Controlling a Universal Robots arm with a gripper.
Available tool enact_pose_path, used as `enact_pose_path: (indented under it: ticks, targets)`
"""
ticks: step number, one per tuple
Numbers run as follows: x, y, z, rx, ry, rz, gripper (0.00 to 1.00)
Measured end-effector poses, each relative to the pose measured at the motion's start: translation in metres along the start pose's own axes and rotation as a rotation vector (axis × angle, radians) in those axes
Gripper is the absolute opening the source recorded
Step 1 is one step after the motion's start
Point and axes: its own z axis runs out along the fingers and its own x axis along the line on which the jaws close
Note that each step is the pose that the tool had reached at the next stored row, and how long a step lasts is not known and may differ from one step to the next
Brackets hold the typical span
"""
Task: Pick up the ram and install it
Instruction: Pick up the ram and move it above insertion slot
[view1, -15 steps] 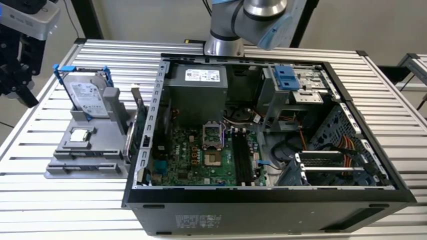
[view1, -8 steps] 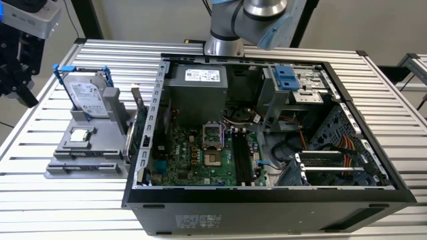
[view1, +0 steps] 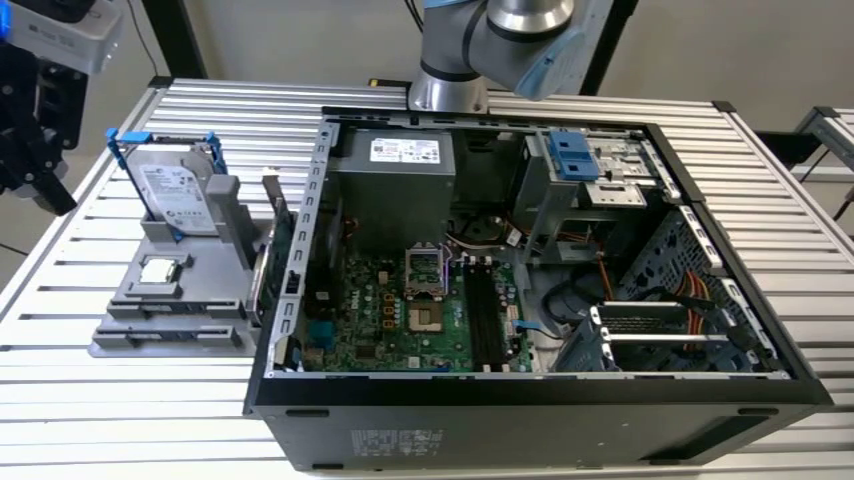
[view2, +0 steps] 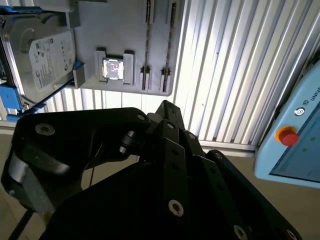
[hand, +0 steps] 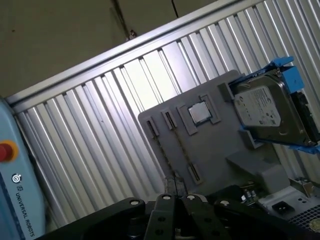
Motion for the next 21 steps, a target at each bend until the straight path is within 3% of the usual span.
enact_pose_path:
  ticks: [21]
  targets:
    - [0.0, 0.0, 0.0, -0.0027, 0.0044, -0.117, 0.0]
